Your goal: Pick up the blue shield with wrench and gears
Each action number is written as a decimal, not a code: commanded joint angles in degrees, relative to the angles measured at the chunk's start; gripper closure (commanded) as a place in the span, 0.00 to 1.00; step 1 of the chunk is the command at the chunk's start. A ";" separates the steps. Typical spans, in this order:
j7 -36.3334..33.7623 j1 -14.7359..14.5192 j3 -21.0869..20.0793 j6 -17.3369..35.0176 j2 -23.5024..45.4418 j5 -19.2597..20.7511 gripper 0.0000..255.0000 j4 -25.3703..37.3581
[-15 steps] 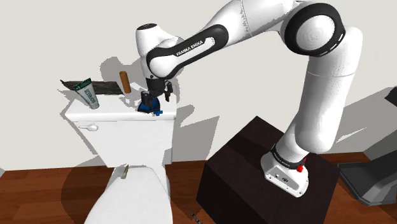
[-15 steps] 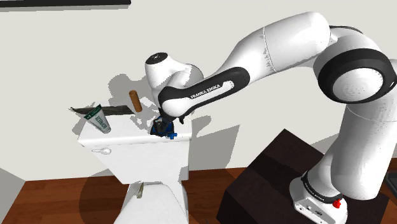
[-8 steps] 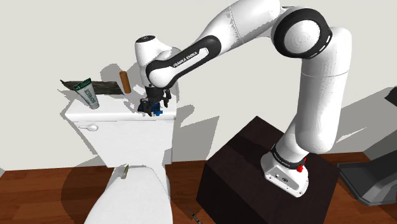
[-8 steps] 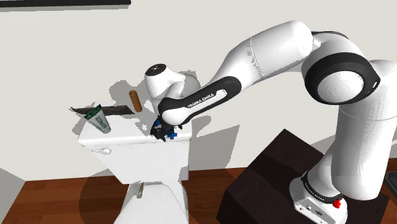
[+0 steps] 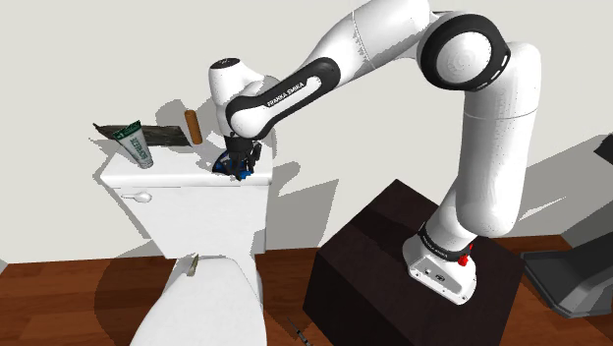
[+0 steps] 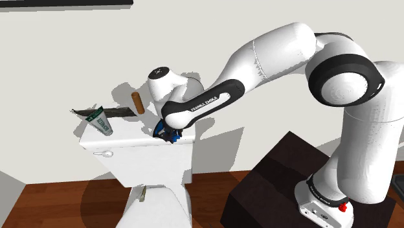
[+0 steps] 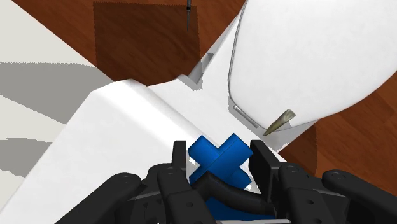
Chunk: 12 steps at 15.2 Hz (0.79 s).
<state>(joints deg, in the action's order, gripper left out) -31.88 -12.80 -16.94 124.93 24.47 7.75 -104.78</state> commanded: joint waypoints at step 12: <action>0.78 0.44 -0.53 -5.01 -3.10 -1.19 1.00 1.97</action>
<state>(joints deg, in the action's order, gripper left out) -31.26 -12.44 -17.41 120.63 21.79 6.72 -103.11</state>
